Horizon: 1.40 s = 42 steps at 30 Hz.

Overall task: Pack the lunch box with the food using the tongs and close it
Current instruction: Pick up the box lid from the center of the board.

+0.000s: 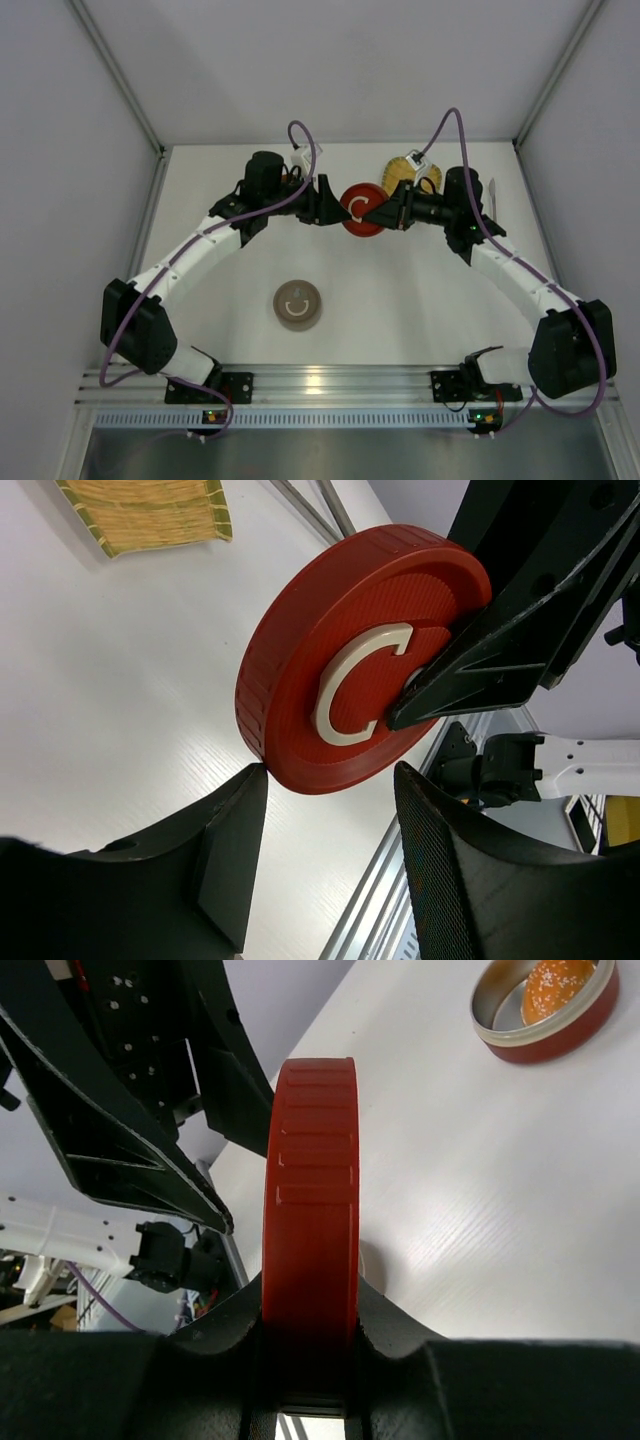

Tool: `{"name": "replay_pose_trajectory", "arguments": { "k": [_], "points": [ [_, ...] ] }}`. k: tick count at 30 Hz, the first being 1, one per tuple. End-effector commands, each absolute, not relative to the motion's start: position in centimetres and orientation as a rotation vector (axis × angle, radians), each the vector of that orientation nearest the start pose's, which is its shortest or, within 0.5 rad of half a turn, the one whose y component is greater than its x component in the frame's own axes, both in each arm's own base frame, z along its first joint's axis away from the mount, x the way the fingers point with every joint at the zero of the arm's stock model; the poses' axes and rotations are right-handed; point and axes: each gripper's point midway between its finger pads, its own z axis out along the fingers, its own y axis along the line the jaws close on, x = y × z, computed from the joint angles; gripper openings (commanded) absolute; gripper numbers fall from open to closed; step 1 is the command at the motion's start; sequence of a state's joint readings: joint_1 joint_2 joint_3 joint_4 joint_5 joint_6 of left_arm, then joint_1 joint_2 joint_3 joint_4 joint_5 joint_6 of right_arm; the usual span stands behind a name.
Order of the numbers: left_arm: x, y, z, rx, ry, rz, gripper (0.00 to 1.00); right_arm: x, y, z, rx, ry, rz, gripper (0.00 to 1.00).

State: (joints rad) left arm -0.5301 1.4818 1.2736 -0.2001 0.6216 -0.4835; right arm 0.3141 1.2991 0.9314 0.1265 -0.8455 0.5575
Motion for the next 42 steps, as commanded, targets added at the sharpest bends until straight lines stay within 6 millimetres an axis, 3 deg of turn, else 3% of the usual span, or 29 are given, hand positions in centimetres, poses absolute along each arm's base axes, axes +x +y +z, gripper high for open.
{"name": "replay_pose_trajectory", "arguments": {
  "k": [1, 7, 14, 42],
  "points": [
    [29.7, -32.2, 32.7, 0.575, 1.871, -1.275, 0.58, 29.8, 25.5, 24.9, -0.444, 1.954, 1.303, 0.0],
    [28.8, -32.4, 33.1, 0.629, 1.841, -1.322, 0.56, 29.8, 25.3, 24.8, -0.437, 1.962, 1.287, 0.0],
    [29.1, -32.7, 33.2, 0.614, 1.84, -1.338, 0.53, 29.6, 25.4, 25.1, -0.445, 1.95, 1.308, 0.0],
    [30.8, -33.9, 29.5, 0.594, 1.936, -1.181, 0.59, 28.4, 26.1, 27.3, -0.428, 1.907, 1.432, 0.0]
  ]
}}
